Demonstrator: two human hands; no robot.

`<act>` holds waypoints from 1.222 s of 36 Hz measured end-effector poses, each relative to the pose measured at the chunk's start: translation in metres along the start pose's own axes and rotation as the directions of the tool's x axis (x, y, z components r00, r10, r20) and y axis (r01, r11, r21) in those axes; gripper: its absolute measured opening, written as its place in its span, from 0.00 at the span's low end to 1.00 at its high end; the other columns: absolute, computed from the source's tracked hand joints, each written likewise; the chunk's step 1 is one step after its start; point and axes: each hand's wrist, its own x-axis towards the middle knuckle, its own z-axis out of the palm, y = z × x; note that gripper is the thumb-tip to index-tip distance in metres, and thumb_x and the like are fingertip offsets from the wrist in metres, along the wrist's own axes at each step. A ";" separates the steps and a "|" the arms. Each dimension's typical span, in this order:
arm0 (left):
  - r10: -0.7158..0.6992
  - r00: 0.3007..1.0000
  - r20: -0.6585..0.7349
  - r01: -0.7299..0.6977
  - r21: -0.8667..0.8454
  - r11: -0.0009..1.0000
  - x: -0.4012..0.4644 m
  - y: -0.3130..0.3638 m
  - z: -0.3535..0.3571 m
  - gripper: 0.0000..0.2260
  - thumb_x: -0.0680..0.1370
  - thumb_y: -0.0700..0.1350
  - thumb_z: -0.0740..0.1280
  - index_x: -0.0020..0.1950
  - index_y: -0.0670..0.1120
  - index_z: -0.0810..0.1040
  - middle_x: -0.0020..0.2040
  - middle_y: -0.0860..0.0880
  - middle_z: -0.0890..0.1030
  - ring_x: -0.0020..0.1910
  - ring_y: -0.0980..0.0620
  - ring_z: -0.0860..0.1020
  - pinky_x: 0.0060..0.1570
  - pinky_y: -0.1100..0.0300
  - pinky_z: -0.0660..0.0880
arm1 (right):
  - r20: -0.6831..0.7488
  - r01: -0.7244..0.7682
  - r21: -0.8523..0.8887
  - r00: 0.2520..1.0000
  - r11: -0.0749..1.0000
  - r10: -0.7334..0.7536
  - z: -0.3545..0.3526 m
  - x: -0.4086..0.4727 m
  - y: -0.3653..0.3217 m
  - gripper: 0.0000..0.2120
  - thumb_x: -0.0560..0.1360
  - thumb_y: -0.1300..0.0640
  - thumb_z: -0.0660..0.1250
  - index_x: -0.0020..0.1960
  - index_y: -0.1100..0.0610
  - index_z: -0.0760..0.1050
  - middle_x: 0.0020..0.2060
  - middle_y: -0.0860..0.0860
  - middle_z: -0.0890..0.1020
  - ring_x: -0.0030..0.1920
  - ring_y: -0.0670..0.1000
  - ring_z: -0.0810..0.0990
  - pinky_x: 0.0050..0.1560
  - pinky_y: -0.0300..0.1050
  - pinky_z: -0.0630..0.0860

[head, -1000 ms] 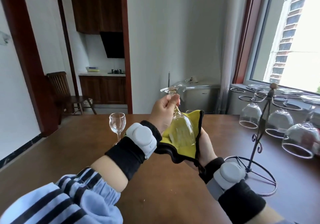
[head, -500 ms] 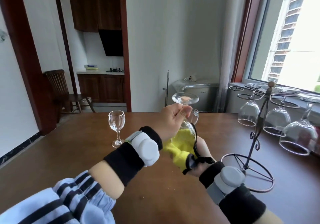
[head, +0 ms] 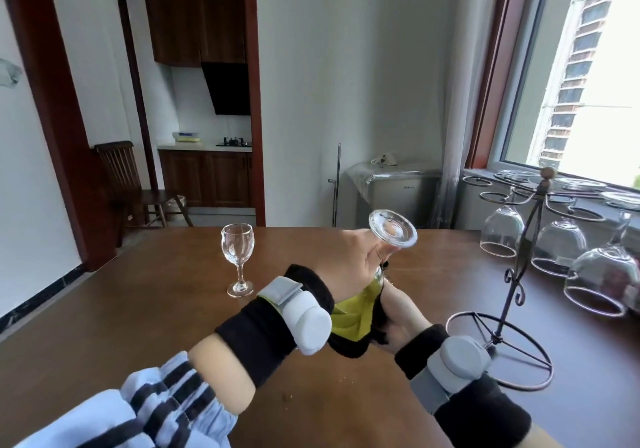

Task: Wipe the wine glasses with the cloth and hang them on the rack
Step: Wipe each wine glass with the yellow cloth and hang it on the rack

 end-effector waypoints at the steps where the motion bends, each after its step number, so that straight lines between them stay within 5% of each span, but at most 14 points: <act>1: -0.015 1.000 -0.005 0.015 -0.013 1.000 0.000 -0.001 0.000 0.27 0.78 0.64 0.50 0.38 0.44 0.75 0.30 0.51 0.74 0.29 0.47 0.73 0.30 0.51 0.71 | -0.031 -0.002 -0.006 1.000 1.000 0.002 0.000 0.000 0.001 0.21 0.80 0.49 0.62 0.63 0.64 0.76 0.60 0.64 0.80 0.57 0.63 0.80 0.63 0.59 0.75; 4: -0.143 0.988 -0.061 0.135 -0.115 0.984 0.001 -0.003 -0.003 0.26 0.78 0.65 0.52 0.35 0.47 0.74 0.26 0.53 0.70 0.25 0.56 0.69 0.29 0.55 0.68 | -0.047 -0.004 0.027 0.999 1.000 0.005 -0.006 -0.002 0.001 0.23 0.80 0.42 0.59 0.59 0.62 0.75 0.55 0.63 0.79 0.54 0.62 0.80 0.54 0.57 0.78; 7: -0.295 0.944 -0.148 0.244 -0.290 0.925 0.004 -0.001 -0.011 0.16 0.80 0.56 0.57 0.34 0.53 0.69 0.24 0.55 0.67 0.23 0.58 0.67 0.31 0.57 0.68 | -0.003 0.077 0.062 0.997 0.995 -0.077 -0.006 -0.004 -0.003 0.24 0.81 0.43 0.59 0.48 0.63 0.79 0.44 0.62 0.82 0.45 0.61 0.82 0.52 0.58 0.79; 10: -0.423 0.873 -0.244 0.315 -0.380 0.870 0.009 -0.003 -0.016 0.15 0.82 0.52 0.58 0.35 0.51 0.69 0.25 0.55 0.67 0.23 0.60 0.68 0.30 0.61 0.67 | 0.032 0.128 0.083 0.991 0.988 -0.131 0.002 -0.011 -0.005 0.27 0.80 0.41 0.60 0.60 0.65 0.79 0.52 0.63 0.81 0.51 0.62 0.81 0.56 0.58 0.77; 14: -0.529 0.772 -0.353 0.361 -0.442 0.821 0.014 -0.005 -0.020 0.16 0.82 0.52 0.57 0.35 0.50 0.69 0.27 0.55 0.69 0.26 0.58 0.68 0.32 0.62 0.67 | 0.072 0.130 0.128 0.988 0.983 -0.140 0.015 -0.020 -0.008 0.26 0.79 0.41 0.61 0.64 0.61 0.78 0.56 0.61 0.81 0.46 0.58 0.80 0.47 0.51 0.78; 18: -0.631 0.687 -0.360 0.406 -0.531 0.744 0.017 -0.005 -0.024 0.17 0.82 0.53 0.56 0.35 0.49 0.69 0.27 0.54 0.68 0.27 0.55 0.67 0.33 0.59 0.66 | 0.079 0.231 0.098 0.968 0.968 -0.239 0.023 -0.021 -0.002 0.26 0.76 0.41 0.63 0.65 0.59 0.77 0.57 0.61 0.80 0.40 0.54 0.77 0.37 0.45 0.76; 23: -0.775 0.587 -0.234 0.457 -0.694 0.556 0.009 -0.011 -0.018 0.17 0.82 0.53 0.56 0.36 0.48 0.71 0.26 0.55 0.67 0.22 0.59 0.66 0.31 0.61 0.64 | -0.004 0.385 -0.004 0.923 0.923 -0.385 0.030 -0.024 -0.009 0.18 0.79 0.46 0.62 0.55 0.62 0.78 0.41 0.58 0.81 0.33 0.54 0.76 0.36 0.48 0.73; 27: -0.731 0.652 -0.199 0.448 -0.677 0.584 -0.001 -0.008 -0.015 0.17 0.82 0.53 0.56 0.37 0.47 0.71 0.26 0.53 0.67 0.21 0.60 0.66 0.30 0.62 0.65 | -0.149 0.353 -0.047 0.922 0.934 -0.356 0.029 -0.015 -0.014 0.20 0.83 0.45 0.57 0.58 0.61 0.75 0.49 0.63 0.83 0.42 0.62 0.82 0.31 0.48 0.78; 32: -0.649 0.738 -0.184 0.423 -0.622 0.658 -0.006 -0.002 -0.011 0.17 0.81 0.55 0.57 0.36 0.48 0.70 0.25 0.55 0.66 0.24 0.56 0.64 0.30 0.60 0.63 | -0.368 0.322 -0.225 0.846 0.920 -0.386 0.018 0.002 -0.014 0.22 0.81 0.43 0.59 0.54 0.63 0.77 0.51 0.65 0.82 0.51 0.68 0.82 0.51 0.70 0.78; 37: -0.624 0.782 -0.007 0.405 -0.755 0.516 -0.015 -0.002 -0.011 0.16 0.74 0.60 0.61 0.37 0.48 0.73 0.24 0.55 0.66 0.26 0.54 0.63 0.34 0.59 0.64 | -0.423 0.364 -0.257 0.790 0.895 -0.443 0.014 0.001 -0.019 0.21 0.81 0.45 0.60 0.45 0.64 0.76 0.41 0.59 0.80 0.45 0.64 0.82 0.50 0.66 0.80; 41: -0.458 0.880 0.123 0.378 -0.766 0.520 -0.023 -0.002 -0.016 0.04 0.76 0.53 0.67 0.44 0.61 0.79 0.35 0.49 0.74 0.32 0.54 0.71 0.46 0.58 0.72 | -0.431 0.410 -0.145 0.793 0.901 -0.430 0.009 -0.001 -0.028 0.16 0.82 0.48 0.61 0.48 0.61 0.75 0.37 0.56 0.78 0.34 0.56 0.79 0.32 0.48 0.80; 44: -0.430 0.873 0.230 0.434 -0.767 0.472 -0.031 -0.009 -0.018 0.14 0.71 0.52 0.73 0.55 0.54 0.76 0.38 0.48 0.78 0.36 0.54 0.76 0.43 0.59 0.74 | -0.425 0.446 -0.156 0.775 0.881 -0.468 0.004 -0.001 -0.035 0.15 0.81 0.49 0.62 0.49 0.62 0.76 0.37 0.56 0.79 0.37 0.57 0.80 0.42 0.57 0.81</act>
